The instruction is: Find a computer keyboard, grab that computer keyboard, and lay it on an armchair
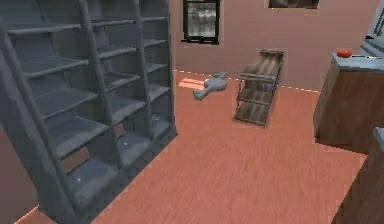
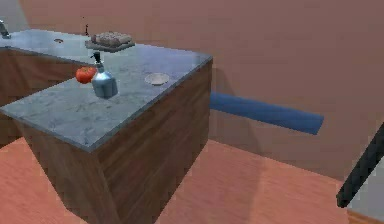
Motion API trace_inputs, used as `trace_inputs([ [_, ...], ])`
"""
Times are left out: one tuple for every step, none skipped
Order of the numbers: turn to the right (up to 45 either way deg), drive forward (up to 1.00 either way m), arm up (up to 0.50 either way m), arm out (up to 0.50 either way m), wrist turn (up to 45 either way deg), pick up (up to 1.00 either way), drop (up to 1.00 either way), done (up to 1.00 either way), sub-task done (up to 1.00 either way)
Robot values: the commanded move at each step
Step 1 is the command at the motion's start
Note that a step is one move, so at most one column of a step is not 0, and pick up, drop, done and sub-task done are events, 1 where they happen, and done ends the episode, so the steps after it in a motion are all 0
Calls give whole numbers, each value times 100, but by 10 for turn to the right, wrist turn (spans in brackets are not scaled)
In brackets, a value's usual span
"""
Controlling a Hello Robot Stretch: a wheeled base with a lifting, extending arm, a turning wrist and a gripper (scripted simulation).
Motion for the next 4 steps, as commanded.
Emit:
trace_inputs([
  [120, 0, 0, 0, 0, 0, 0, 0, 0],
  [0, 40, 0, 0, 0, 0, 0, 0, 0],
  [150, 0, 0, 0, 0, 0, 0, 0, 0],
  [0, 90, 0, 0, 0, 0, 0, 0, 0],
])
